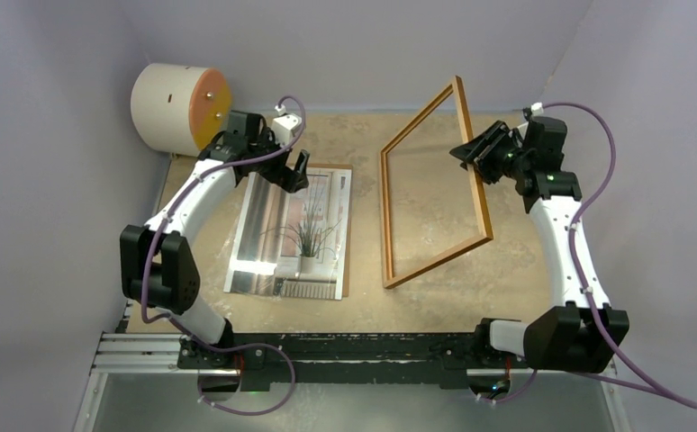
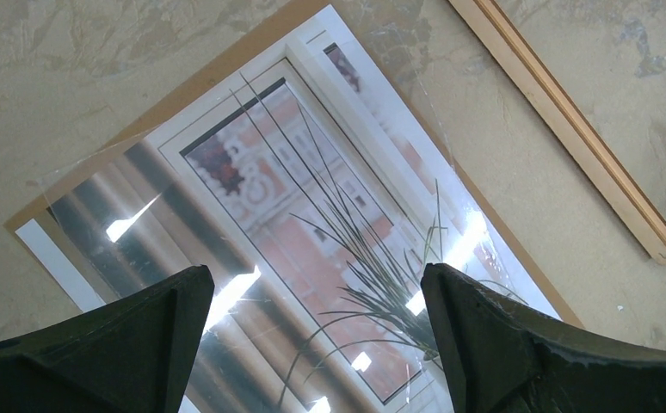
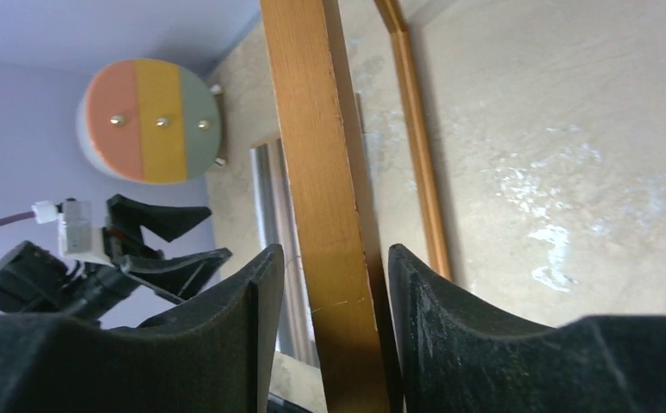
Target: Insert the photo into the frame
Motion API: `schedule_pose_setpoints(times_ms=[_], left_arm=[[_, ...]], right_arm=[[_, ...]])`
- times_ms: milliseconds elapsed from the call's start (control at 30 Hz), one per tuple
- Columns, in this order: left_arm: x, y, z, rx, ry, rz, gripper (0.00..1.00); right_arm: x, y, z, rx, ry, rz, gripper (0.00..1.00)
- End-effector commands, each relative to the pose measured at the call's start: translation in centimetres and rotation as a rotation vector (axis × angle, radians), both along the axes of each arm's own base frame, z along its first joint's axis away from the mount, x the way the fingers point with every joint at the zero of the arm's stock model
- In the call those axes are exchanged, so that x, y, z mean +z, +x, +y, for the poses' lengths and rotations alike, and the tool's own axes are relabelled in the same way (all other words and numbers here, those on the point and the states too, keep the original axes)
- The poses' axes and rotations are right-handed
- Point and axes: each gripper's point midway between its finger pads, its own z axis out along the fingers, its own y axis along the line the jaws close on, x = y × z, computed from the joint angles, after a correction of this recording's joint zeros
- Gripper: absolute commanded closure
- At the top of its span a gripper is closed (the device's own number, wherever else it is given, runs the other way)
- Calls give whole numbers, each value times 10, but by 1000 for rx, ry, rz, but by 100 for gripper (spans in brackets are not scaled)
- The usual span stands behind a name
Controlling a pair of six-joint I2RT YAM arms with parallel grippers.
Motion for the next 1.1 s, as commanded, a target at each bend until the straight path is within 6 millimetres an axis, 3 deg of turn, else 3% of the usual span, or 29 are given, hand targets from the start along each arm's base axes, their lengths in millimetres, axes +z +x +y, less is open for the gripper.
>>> schedule_pose_setpoints(times_ms=[0,267,633,800,1067], left_arm=[[-9,6,-2,-18,23,-10,0],[-33,7,6,-4,76,14,0],[-70,2,13,-20,148,36,0],[-96,-6,6,-52,213,39,0],[-126,-10,-15,-118,346,-15,0]], right_arm=[[-27,-8,-13,11,-128,44,52],[-81,-17,-17,75,-214,138,65],[-130,-21,-11,149,-284,239,67],[-164,-26,-4,196,-369,321,65],[-205,-26,-20,153,-518,451,62]])
